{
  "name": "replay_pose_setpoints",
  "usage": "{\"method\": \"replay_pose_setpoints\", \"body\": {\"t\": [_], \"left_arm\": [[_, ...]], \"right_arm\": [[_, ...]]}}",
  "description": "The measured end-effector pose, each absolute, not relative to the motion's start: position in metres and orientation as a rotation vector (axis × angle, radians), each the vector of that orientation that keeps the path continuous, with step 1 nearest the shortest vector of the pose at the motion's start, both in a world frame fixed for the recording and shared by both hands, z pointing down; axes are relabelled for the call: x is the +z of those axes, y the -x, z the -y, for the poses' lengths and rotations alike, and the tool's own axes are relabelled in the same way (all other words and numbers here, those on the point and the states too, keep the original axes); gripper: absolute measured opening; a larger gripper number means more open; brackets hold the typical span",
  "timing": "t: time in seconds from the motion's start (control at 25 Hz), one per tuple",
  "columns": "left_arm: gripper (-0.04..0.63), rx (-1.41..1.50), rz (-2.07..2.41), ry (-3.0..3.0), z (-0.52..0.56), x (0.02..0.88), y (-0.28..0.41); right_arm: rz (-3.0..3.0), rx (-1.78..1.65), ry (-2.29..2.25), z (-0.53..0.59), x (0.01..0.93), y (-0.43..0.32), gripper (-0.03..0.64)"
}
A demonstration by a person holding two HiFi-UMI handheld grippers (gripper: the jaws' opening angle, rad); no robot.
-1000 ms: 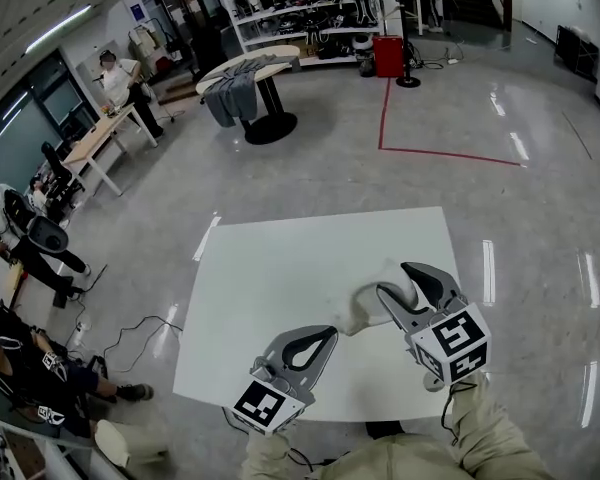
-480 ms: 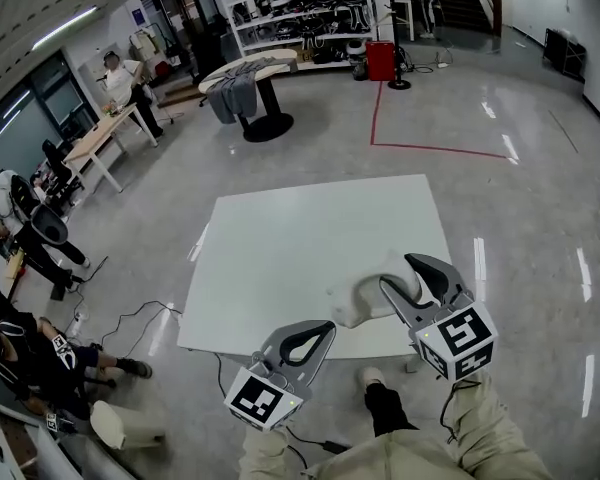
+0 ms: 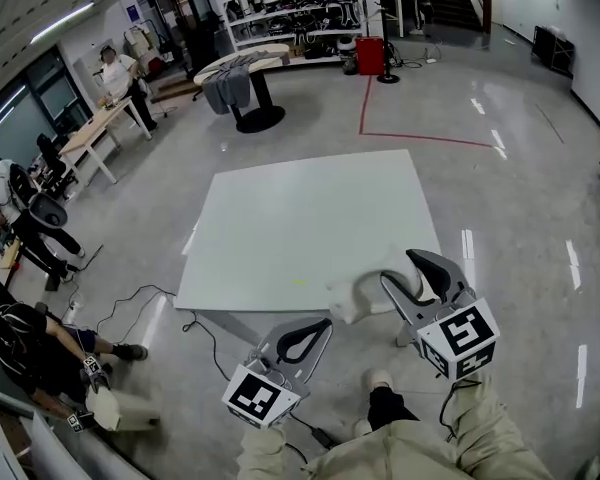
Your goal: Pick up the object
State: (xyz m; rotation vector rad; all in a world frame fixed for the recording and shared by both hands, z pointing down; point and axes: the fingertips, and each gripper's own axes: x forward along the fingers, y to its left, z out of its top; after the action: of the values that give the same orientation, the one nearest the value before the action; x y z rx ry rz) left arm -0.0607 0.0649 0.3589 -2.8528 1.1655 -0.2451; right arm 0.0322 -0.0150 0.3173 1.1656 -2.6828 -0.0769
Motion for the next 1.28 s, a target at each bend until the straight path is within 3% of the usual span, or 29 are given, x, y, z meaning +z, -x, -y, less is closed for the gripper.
{"method": "replay_pose_setpoints", "body": {"t": [1.28], "left_arm": [[0.006,-0.264,-1.175,2.756,-0.096,0.324,0.005]], "right_arm": [[2.782,-0.151,-1.142,-0.023,0.27,-0.084,0.221]]}}
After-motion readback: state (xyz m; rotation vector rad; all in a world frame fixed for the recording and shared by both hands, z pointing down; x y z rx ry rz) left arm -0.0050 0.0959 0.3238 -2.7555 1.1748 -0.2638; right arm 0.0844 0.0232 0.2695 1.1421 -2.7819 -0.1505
